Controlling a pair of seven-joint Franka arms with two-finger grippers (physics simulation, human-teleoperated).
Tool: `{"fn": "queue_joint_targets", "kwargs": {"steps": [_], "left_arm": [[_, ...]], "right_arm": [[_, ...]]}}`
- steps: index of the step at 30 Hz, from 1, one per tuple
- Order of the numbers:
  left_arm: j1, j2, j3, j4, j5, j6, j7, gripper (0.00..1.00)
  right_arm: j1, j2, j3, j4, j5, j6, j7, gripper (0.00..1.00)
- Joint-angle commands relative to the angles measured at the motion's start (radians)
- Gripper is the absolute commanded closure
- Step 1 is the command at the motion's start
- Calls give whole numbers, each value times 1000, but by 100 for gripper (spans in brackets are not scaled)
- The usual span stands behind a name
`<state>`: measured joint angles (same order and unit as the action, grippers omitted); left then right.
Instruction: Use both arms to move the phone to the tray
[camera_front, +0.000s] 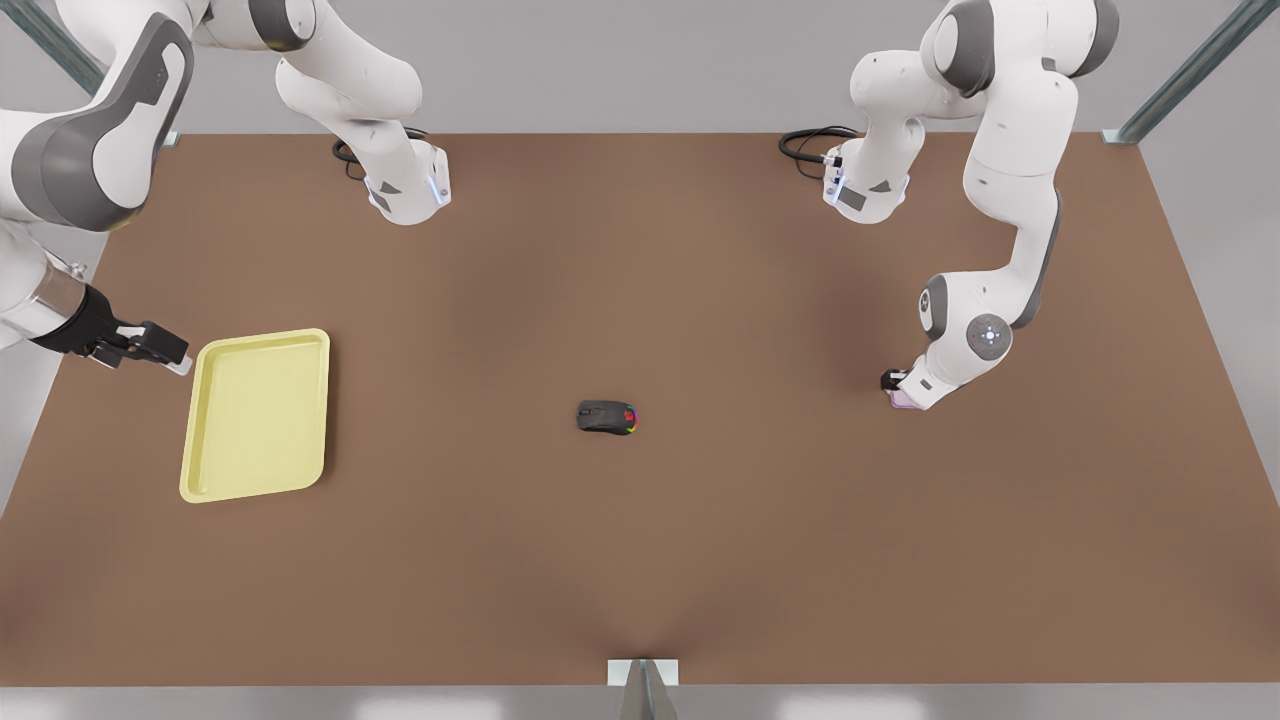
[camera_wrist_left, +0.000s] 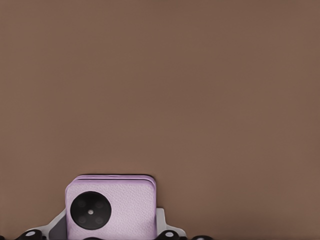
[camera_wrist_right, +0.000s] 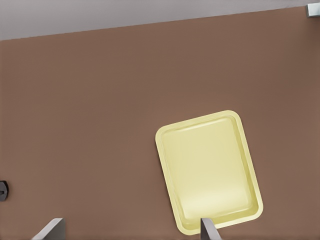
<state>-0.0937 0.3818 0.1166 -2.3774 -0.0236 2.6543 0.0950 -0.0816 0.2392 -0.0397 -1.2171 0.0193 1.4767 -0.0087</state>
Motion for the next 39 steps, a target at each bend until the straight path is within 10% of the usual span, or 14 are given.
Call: {"fn": "queue_joint_targets", "kwargs": {"steps": [1, 11, 18, 29, 39], "left_arm": [[0, -1, 0, 3, -1, 0, -1, 20], [-7, -34, -15, 43, -6, -14, -29, 21], [-119, -26, -293, 297, -4, -281, -607, 22], [-601, 428, -293, 1106, -49, -373, -1468, 24], [-735, 718, -287, 1431, -36, -169, -1503, 24]], "right_arm": [[2, 0, -2, -1, -4, 1, -2, 0], [-3, 0, -2, 1, 5, 1, -5, 0], [-1, -1, 0, 1, 7, -6, 1, 0], [26, 3, 3, -7, -4, -12, -4, 0], [42, 43, 1, -13, -13, -24, 1, 0]]}}
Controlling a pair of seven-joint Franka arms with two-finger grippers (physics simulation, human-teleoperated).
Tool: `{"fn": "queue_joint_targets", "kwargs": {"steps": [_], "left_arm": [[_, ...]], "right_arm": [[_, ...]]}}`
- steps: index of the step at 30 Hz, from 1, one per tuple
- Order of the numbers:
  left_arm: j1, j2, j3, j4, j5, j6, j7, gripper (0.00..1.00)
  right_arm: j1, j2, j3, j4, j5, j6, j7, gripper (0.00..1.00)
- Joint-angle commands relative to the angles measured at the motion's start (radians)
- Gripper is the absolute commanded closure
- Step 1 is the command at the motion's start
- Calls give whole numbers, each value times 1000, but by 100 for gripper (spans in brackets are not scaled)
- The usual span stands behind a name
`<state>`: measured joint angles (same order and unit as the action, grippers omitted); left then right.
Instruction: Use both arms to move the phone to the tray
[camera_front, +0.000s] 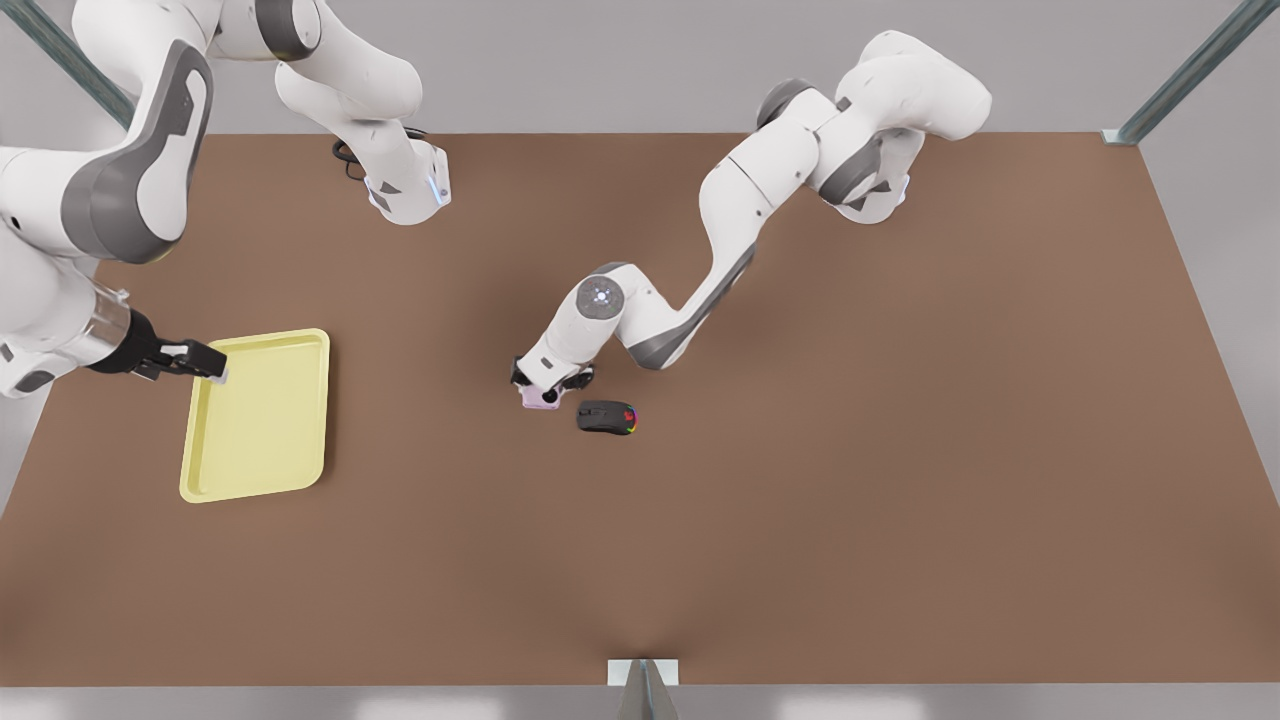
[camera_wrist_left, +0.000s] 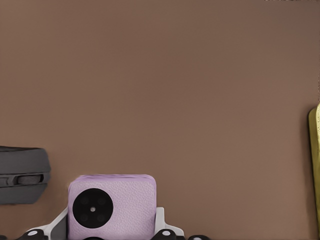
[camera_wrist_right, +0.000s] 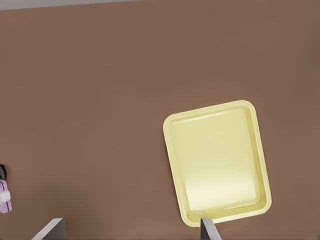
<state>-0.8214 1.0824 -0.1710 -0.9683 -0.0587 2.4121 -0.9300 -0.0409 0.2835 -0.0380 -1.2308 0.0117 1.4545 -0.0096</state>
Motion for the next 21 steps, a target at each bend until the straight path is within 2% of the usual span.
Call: {"fn": "queue_joint_targets", "kwargs": {"steps": [1, 3, 9, 10, 11, 16, 17, 19, 20, 21], "left_arm": [[-7, 27, -1, 22, -1, 75, -426, 24], [-25, 42, -4, 22, -1, 78, -257, 24], [-65, 80, 2, 23, -1, 124, -59, 24], [-65, 94, 2, 25, -1, 163, -64, 10], [-65, 96, 2, 26, -1, 165, -70, 0], [-64, 96, 2, 56, -3, 197, -112, 0], [-64, 85, 10, 48, -1, 159, -112, 0], [13, -8, 50, 40, -7, -210, -54, 0], [108, -99, 50, -33, -9, -465, 101, 0], [202, -179, 68, -108, -6, -594, 246, 0]], "right_arm": [[1, 0, 0, 0, -9, -2, 2, 0], [15, -1, 1, -3, -9, -8, 3, 0], [196, 39, 1, 2, -21, -25, 92, 0], [187, 62, 0, 8, -41, -8, 114, 0], [151, 23, 0, -76, -49, 67, 123, 0], [136, -23, 18, -141, -25, 75, 186, 0], [145, -21, 30, -148, -25, 75, 204, 0], [181, -18, 44, -159, 7, 101, 217, 0], [204, -12, 44, -158, 16, 103, 217, 0], [228, -1, 55, -156, 16, 115, 220, 0]]}}
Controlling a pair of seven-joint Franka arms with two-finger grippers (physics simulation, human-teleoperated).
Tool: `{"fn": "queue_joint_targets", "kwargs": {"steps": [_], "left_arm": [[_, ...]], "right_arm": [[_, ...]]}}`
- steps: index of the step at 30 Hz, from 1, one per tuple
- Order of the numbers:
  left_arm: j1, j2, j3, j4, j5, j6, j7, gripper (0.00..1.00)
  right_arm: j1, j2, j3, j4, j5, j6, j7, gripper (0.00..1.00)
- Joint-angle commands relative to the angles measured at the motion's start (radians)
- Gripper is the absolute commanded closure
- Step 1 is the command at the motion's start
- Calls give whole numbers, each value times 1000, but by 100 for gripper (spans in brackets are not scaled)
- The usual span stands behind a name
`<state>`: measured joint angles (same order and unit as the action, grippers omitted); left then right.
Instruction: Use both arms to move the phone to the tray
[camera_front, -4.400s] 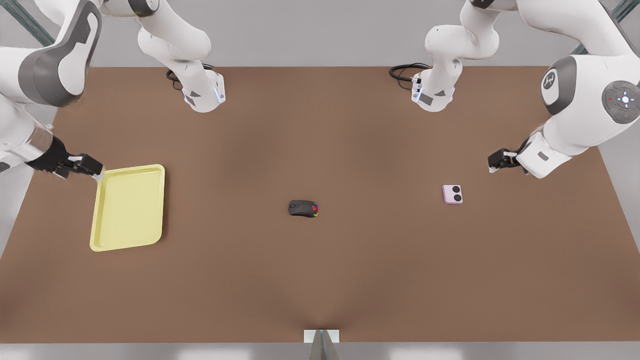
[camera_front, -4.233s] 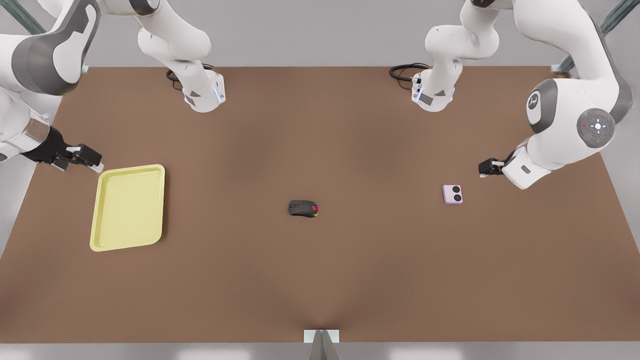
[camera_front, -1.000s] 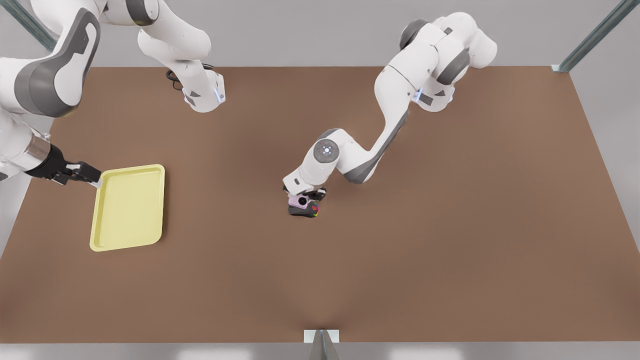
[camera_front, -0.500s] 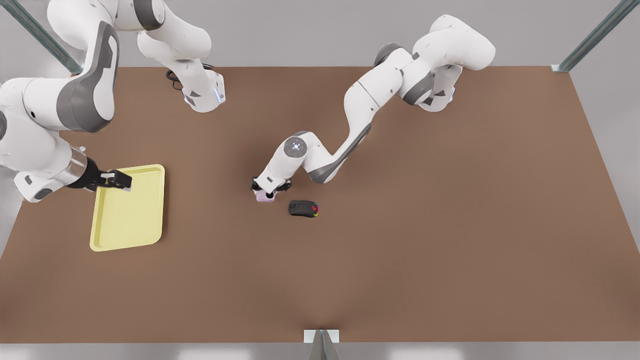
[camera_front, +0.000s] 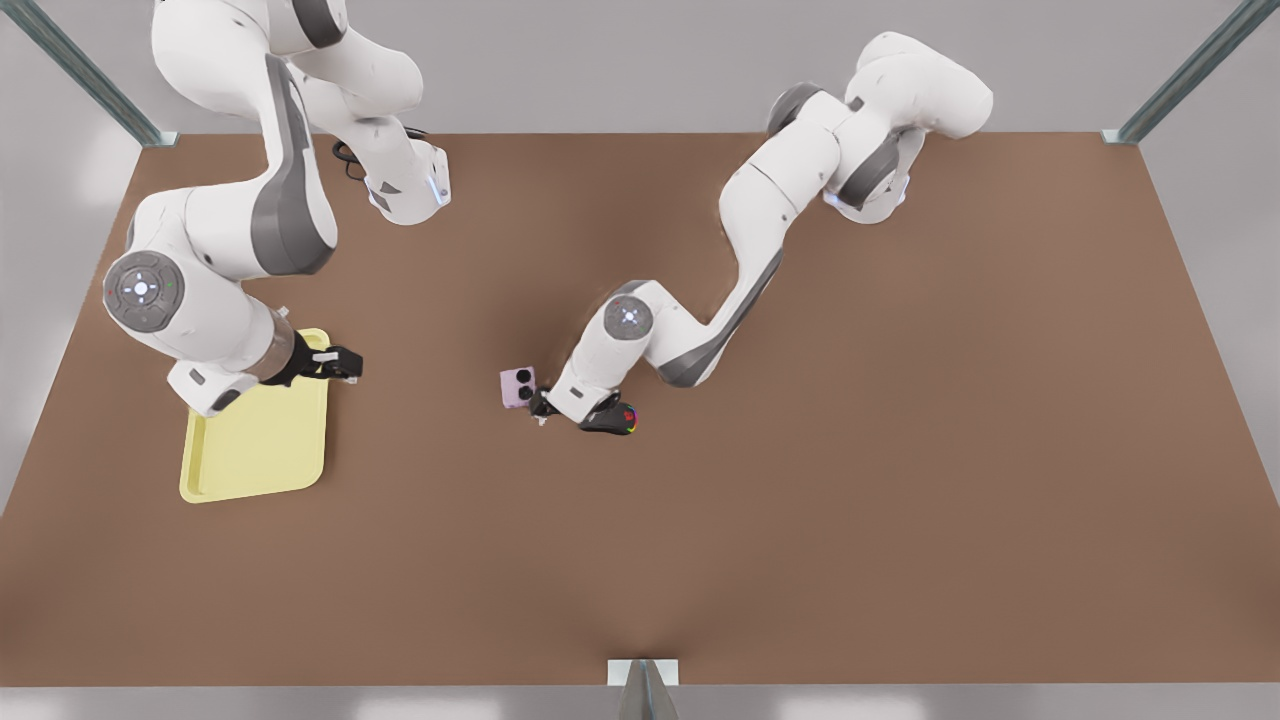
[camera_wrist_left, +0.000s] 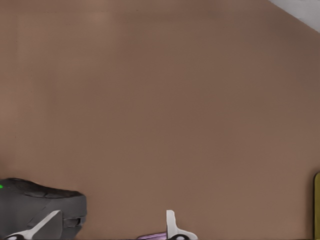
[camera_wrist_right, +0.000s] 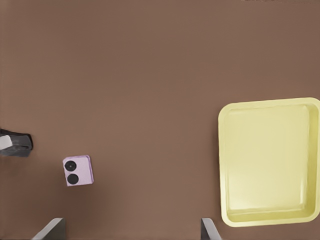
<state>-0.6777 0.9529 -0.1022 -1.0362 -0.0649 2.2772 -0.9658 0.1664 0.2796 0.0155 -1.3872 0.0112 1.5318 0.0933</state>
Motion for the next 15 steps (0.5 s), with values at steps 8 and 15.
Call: {"fn": "queue_joint_targets", "kwargs": {"steps": [8, 15], "left_arm": [[356, -408, 328, -71, 8, -783, 1036, 0], [506, -769, 118, -340, 82, -725, 1148, 0]], "right_arm": [[130, 66, 199, -220, -76, 383, 166, 0], [128, 76, 215, -472, -119, 712, 140, 0]]}}
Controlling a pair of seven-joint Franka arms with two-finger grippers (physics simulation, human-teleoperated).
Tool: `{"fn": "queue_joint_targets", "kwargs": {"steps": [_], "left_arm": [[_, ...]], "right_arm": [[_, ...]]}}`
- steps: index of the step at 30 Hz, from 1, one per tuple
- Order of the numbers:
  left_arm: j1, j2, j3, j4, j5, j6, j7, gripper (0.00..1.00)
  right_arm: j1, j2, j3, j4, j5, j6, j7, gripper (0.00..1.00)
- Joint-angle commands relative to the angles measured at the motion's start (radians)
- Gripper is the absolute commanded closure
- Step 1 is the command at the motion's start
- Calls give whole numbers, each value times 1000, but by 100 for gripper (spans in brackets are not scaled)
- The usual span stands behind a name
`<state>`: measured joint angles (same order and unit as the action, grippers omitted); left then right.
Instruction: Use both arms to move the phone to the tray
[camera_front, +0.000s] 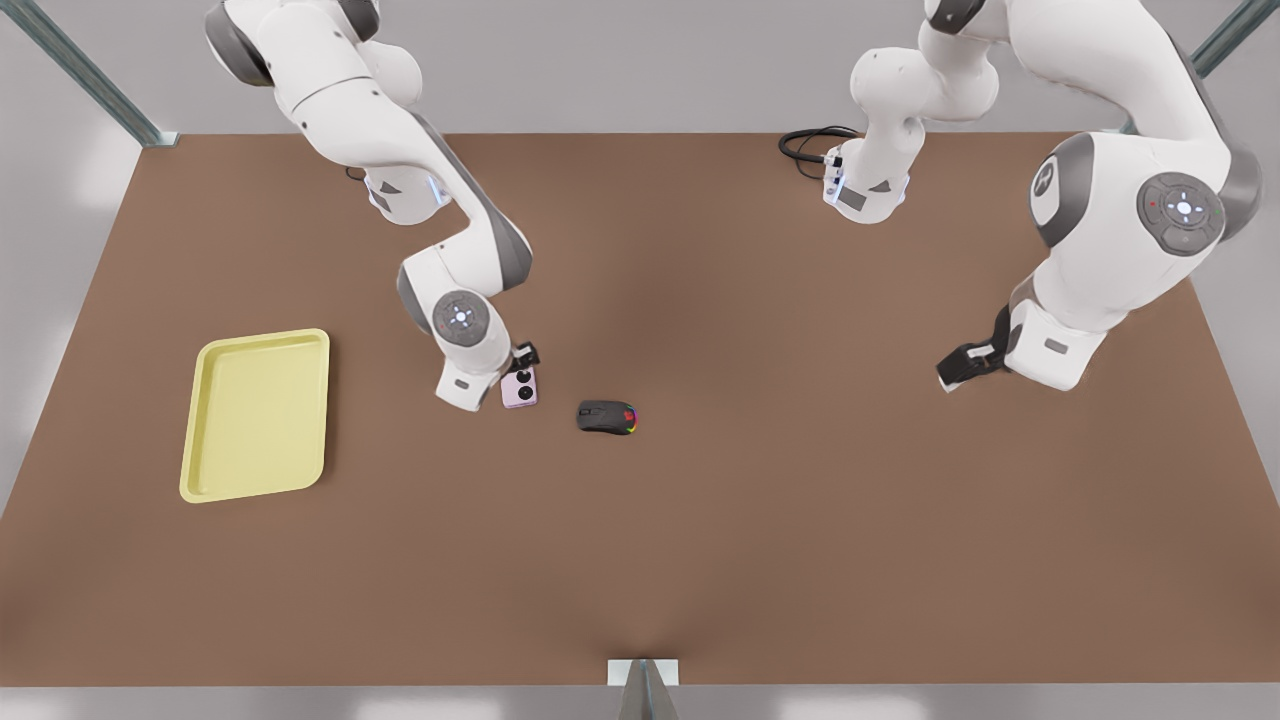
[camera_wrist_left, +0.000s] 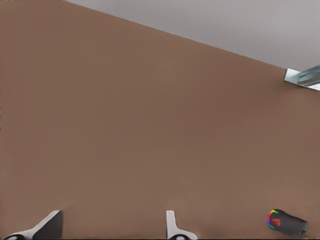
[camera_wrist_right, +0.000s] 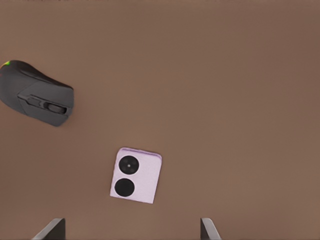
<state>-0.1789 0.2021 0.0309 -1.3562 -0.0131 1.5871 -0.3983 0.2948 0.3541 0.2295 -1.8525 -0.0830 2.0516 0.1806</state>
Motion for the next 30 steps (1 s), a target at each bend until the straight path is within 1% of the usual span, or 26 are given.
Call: {"fn": "queue_joint_targets", "kwargs": {"steps": [1, 6, 7, 8, 10, 15, 17, 24, 30], "left_arm": [[27, -15, -35, -21, 32, -29, 581, 0], [32, 31, -46, -29, 45, -16, 559, 0], [30, 33, -46, -30, 45, -18, 555, 0], [30, 34, -46, -31, 45, -19, 552, 0], [29, 40, -46, -29, 45, -19, 549, 0], [25, 48, -46, -29, 45, -19, 547, 0], [22, 54, -46, -29, 45, -19, 530, 0], [19, 60, -46, -29, 45, -29, 526, 0], [18, 62, -46, -29, 45, -27, 501, 0]], "right_arm": [[0, 23, 1, -7, -24, 196, 53, 0], [0, 89, 1, -28, -26, 252, 53, 0], [0, 83, 1, -65, -26, 291, 53, 0], [1, 59, 1, -141, -24, 367, 56, 0], [1, 63, 1, -162, -24, 398, 65, 0], [-8, 131, -1, -136, -11, 401, 92, 0], [-6, 146, -6, -120, -21, 401, 226, 0], [-11, 143, -9, -134, -23, 394, 231, 0], [0, 128, -13, -203, -24, 406, 237, 0]]}}
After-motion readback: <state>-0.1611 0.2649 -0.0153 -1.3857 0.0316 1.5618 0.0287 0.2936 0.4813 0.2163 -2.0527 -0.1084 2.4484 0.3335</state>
